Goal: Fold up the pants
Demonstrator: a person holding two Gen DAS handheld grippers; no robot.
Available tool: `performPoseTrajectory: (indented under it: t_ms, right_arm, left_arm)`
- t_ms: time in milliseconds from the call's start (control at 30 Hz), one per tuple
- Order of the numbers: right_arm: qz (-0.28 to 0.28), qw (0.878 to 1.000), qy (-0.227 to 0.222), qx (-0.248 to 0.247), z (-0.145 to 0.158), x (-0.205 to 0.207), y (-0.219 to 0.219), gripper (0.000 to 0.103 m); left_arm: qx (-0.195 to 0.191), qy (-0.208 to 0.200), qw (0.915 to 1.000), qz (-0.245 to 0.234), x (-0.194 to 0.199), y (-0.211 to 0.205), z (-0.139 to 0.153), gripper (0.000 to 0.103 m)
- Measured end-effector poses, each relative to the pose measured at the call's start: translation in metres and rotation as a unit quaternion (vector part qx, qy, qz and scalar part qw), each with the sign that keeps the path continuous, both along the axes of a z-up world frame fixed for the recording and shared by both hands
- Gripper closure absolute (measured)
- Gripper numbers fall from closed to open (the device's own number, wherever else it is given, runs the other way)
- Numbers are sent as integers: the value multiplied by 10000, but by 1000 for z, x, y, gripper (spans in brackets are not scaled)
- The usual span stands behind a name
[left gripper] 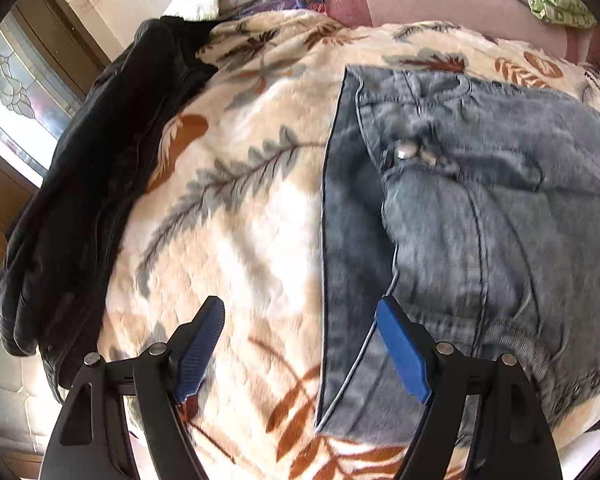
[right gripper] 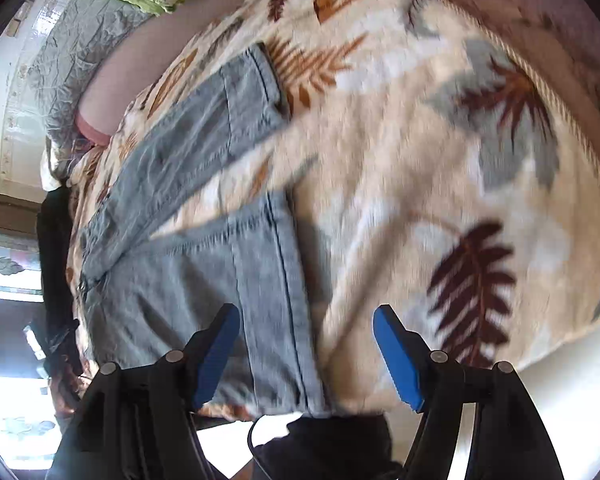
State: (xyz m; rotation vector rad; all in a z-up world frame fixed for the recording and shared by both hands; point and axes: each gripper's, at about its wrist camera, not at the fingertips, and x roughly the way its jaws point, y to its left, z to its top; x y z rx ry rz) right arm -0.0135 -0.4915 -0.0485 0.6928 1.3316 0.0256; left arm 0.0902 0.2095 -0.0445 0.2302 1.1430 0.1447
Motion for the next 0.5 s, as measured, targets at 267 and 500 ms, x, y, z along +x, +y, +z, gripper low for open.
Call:
performPoseTrajectory:
  t_ms: [267, 500]
  right_arm:
    - [370, 9984, 167, -405, -37, -16, 53, 62]
    - [971, 9693, -423, -2218, 14, -18, 93, 81]
  left_arm:
    - [-494, 160, 9984, 230, -13, 13, -15, 24]
    - [-433, 185, 9985, 289, -14, 11, -17, 23]
